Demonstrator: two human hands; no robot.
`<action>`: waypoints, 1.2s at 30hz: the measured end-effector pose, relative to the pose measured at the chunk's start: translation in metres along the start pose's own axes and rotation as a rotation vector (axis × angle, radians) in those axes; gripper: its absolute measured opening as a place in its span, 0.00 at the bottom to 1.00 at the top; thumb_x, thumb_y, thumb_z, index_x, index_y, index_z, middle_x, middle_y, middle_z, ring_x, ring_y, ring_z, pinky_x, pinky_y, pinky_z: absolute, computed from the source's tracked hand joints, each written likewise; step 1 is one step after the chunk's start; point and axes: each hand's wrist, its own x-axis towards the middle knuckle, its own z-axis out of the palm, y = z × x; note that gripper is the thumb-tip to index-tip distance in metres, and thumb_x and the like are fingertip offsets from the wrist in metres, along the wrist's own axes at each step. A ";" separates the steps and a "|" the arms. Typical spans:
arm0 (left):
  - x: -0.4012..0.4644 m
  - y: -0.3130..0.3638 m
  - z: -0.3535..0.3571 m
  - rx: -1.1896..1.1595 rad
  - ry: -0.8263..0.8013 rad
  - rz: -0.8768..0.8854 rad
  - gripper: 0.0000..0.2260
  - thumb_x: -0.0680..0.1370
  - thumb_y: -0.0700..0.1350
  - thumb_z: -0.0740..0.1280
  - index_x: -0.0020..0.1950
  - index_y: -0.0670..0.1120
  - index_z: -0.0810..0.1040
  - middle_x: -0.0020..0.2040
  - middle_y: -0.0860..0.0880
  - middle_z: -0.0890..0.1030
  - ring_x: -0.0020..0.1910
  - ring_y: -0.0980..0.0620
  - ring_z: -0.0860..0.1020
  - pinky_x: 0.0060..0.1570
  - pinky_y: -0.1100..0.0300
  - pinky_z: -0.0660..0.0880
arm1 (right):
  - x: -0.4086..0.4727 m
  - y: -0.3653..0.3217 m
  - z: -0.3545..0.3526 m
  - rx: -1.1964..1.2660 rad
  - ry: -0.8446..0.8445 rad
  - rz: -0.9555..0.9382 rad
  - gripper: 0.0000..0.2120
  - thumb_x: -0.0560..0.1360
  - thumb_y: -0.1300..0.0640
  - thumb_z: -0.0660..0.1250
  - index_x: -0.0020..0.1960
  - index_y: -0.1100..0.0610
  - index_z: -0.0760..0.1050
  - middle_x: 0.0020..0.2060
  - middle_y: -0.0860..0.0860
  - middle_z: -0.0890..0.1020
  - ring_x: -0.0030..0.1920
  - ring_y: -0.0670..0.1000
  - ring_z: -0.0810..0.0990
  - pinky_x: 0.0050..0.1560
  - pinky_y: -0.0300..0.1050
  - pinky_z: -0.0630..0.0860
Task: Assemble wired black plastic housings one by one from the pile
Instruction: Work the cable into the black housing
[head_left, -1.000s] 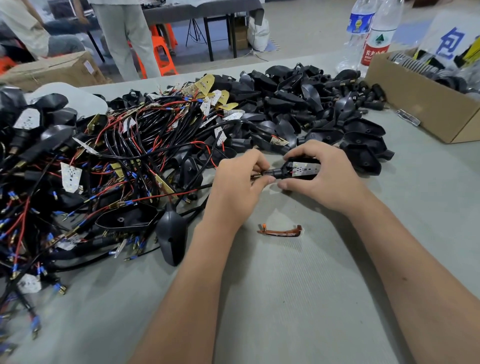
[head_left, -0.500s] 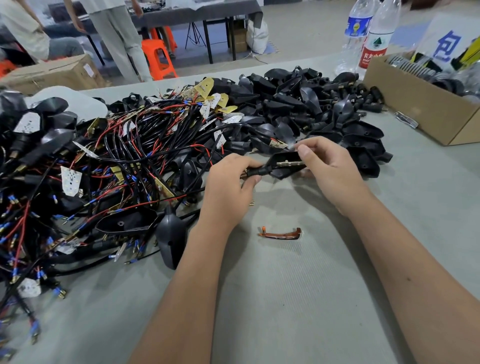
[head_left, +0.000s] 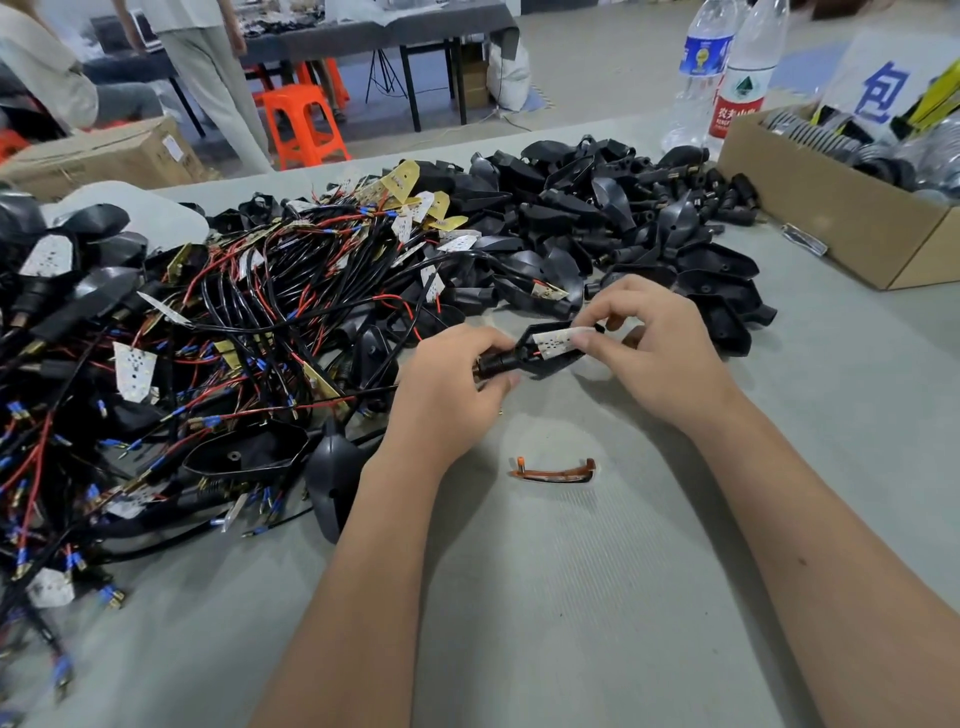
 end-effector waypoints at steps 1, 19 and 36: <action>0.000 0.001 0.001 0.001 0.010 -0.003 0.09 0.73 0.42 0.76 0.52 0.49 0.84 0.46 0.55 0.82 0.47 0.55 0.79 0.51 0.56 0.75 | 0.000 -0.001 0.000 0.021 0.006 0.010 0.02 0.75 0.57 0.77 0.46 0.51 0.85 0.45 0.49 0.81 0.48 0.50 0.78 0.47 0.50 0.76; 0.001 0.013 0.006 -0.029 0.150 0.056 0.09 0.74 0.41 0.76 0.54 0.45 0.84 0.48 0.53 0.81 0.45 0.54 0.78 0.40 0.51 0.80 | 0.001 0.000 0.020 0.368 0.310 0.348 0.16 0.71 0.56 0.81 0.46 0.53 0.73 0.43 0.57 0.82 0.34 0.53 0.86 0.33 0.43 0.82; -0.001 0.007 -0.013 -0.117 0.013 -0.146 0.04 0.74 0.42 0.69 0.46 0.45 0.82 0.34 0.54 0.80 0.31 0.51 0.77 0.35 0.52 0.77 | 0.007 -0.005 0.014 0.722 0.236 0.475 0.01 0.76 0.64 0.75 0.46 0.59 0.85 0.35 0.53 0.87 0.36 0.49 0.84 0.36 0.37 0.79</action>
